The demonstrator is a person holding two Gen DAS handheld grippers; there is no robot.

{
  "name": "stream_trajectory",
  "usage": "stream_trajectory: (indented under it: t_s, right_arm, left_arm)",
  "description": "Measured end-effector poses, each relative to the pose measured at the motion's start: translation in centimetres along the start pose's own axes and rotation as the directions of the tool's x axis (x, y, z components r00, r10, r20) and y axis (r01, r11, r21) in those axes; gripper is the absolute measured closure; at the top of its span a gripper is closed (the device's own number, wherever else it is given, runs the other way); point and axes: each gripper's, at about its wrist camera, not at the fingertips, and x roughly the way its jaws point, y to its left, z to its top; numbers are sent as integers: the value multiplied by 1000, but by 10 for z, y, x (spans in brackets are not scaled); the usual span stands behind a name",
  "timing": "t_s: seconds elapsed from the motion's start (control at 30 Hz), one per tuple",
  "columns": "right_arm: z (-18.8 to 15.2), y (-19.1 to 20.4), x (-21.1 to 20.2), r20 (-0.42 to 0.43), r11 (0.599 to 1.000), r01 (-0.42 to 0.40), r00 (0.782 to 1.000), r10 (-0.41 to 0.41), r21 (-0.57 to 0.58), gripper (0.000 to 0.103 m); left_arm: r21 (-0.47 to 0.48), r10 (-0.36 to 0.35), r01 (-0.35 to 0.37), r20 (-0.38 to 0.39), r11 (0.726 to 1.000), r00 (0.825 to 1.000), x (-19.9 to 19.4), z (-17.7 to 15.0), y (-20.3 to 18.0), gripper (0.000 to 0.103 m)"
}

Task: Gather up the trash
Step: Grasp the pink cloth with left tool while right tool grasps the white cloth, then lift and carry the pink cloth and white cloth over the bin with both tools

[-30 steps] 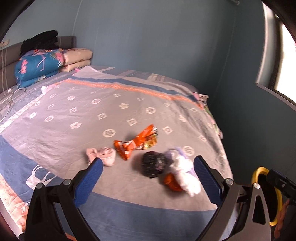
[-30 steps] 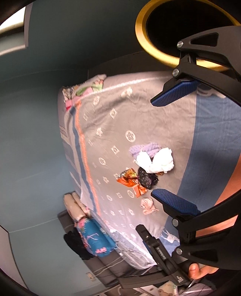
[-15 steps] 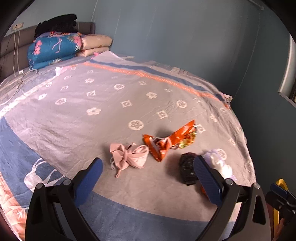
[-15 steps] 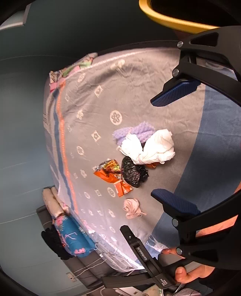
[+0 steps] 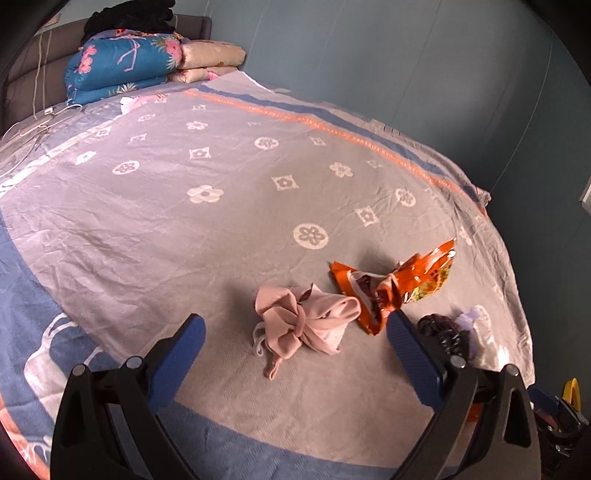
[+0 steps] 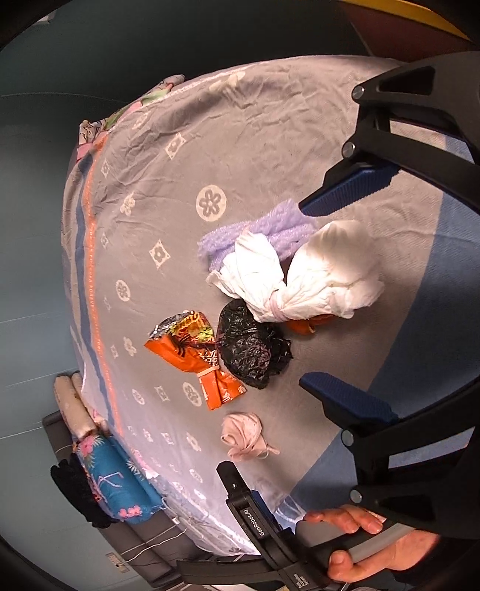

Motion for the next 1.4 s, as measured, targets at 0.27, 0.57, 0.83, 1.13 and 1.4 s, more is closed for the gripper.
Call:
stream_trajectory:
  t_s: [0.27,0.57,0.83,1.13,1.4]
  right_arm:
    - [6,-3,28,-34,1000,1,999,0,28,27]
    - [7,-13,43,-50,997,-8,999,11,73,57]
    - [6,-23,36,-44,992,4,999,2,127,77]
    - [1,-33,15,-30,991,26,999,-22,133,80]
    - [-13,-47,-2,-67,991,35,997,-27,129,79]
  left_arm:
    - [63,-18,22,-65,998,998,30,2,-10,20]
    - [98,-44,56,-126,994,991,45,-4,-23,62]
    - [34,-92,98,-134,995,987,42,-3,-17,85]
    - [7,-144,145,-111,989,983,28,-1,-17,87]
    - [-3,-176,177,-99,984,979,16,-2,-19,87]
